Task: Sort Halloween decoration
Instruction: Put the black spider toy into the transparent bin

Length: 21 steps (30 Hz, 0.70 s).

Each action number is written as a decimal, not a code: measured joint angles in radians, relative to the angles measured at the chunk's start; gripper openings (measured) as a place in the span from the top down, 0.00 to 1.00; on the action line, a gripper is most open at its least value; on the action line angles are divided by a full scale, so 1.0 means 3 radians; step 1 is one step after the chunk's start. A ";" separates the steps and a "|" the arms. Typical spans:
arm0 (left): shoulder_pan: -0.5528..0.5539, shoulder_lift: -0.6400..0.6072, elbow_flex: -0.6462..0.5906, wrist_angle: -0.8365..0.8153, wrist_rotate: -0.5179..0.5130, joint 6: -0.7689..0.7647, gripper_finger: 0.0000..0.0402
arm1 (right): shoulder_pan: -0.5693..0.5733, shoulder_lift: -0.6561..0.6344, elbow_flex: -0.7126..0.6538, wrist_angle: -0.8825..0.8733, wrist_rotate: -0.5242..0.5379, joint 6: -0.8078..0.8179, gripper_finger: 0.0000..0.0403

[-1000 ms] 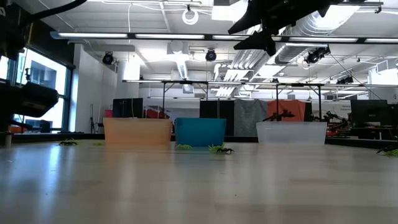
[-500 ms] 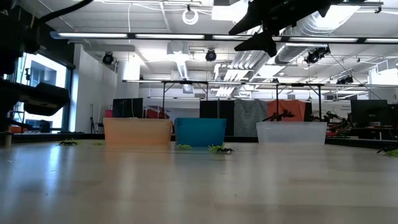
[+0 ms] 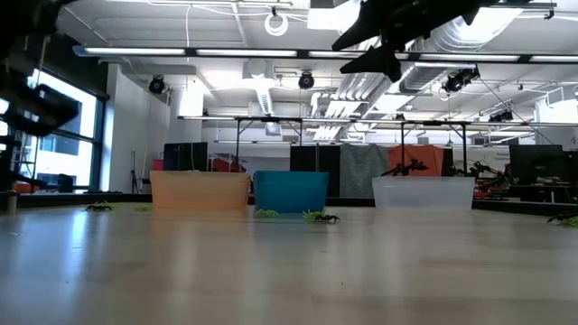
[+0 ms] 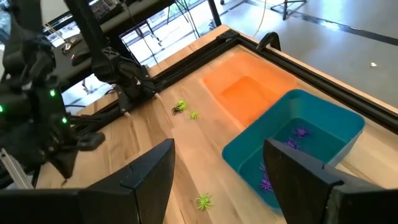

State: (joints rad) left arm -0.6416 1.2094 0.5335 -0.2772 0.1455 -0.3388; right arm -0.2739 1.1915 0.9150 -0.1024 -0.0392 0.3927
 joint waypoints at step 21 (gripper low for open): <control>0.2301 -0.0405 0.1070 0.0414 -0.1636 0.1578 1.00 | 0.0528 0.0304 0.0330 0.1056 0.0178 -0.0308 0.40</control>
State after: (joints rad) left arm 0.0488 1.0878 0.8545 -0.1529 -0.3454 0.1345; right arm -0.1156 1.2828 1.0140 0.2143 0.0140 0.3004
